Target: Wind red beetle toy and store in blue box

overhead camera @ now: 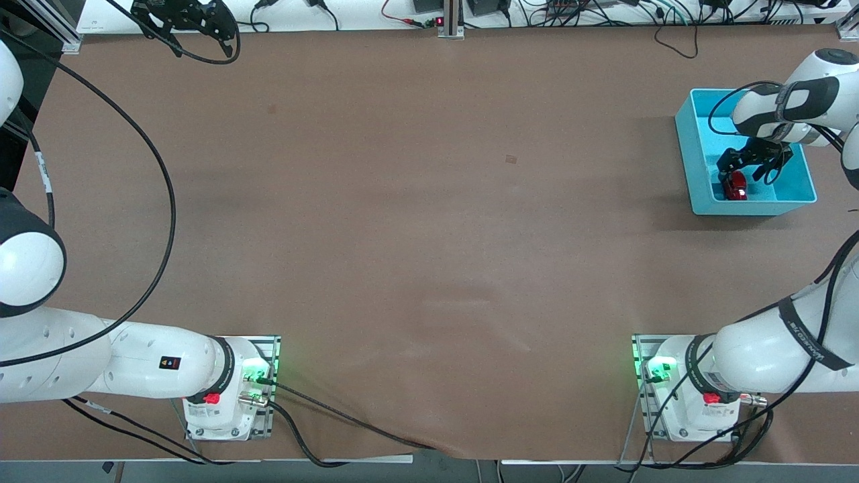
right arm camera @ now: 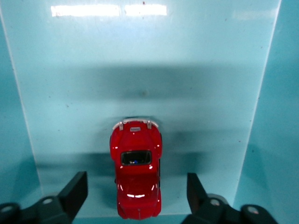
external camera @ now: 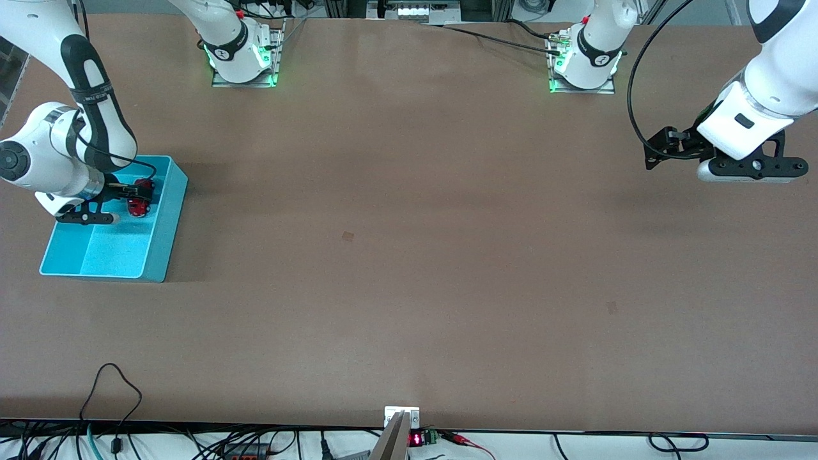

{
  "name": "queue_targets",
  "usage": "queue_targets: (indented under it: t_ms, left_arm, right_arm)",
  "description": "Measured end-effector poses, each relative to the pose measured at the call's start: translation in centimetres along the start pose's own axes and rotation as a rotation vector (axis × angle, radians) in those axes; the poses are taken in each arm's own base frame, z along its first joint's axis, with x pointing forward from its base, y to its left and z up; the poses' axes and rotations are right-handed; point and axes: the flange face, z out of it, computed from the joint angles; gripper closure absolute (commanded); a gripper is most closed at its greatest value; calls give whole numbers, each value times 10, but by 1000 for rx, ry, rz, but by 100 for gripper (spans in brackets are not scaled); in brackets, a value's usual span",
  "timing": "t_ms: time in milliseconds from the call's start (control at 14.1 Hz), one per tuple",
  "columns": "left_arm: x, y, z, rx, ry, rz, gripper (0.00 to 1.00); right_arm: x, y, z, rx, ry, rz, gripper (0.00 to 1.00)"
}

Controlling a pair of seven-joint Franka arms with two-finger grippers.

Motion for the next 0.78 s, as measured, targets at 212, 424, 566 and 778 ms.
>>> queue_targets:
  t_ms: [212,424,566,778]
  left_arm:
    - [0,0,0,0,0,0,0]
    - [0,0,0,0,0,1,0]
    - [0,1,0,0,0,1,0]
    - [0,1,0,0,0,2,0]
  right_arm:
    - [7,-1,-51,21,16,-7,0]
    - [17,-13,-151,48,39,-48,0]
    - [21,-30,-219,44,86,-91,0]
    - [17,-60,-299,37,150,-149,0]
